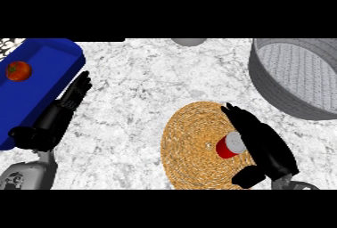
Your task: Pick the can from the placemat and place it in the basket
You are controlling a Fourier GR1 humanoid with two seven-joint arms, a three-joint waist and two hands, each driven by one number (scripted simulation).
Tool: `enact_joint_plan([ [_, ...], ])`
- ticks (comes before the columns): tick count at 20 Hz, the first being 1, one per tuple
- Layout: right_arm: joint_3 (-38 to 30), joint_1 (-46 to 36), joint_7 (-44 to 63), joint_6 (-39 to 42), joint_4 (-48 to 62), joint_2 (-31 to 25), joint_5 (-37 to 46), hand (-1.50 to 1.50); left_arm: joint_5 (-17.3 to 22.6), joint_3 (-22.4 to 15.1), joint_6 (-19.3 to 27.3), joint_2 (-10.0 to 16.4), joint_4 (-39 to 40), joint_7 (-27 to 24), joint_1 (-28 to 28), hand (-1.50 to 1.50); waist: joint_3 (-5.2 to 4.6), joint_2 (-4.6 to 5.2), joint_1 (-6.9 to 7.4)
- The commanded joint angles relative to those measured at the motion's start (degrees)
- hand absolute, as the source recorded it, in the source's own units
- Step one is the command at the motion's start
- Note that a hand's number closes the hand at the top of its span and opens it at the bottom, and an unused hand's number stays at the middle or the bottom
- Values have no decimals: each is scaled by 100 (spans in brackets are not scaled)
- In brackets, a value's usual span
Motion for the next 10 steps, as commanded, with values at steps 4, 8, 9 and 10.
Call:
enact_joint_plan([
  [4,-49,6,-156,-17,449,130,354,-150,-381,-236,197,-338,-101,68,-10,0,1,0,-2],
  [8,-272,-142,-228,191,692,169,331,-150,-60,85,-162,-141,-236,125,59,0,0,0,2],
  [9,20,71,-118,-45,717,402,514,-150,-165,2,30,-294,-254,267,-62,0,1,-1,-3],
  [10,-145,80,-120,337,368,242,336,-150,-115,186,-115,-146,-94,39,108,0,0,-1,-5],
])
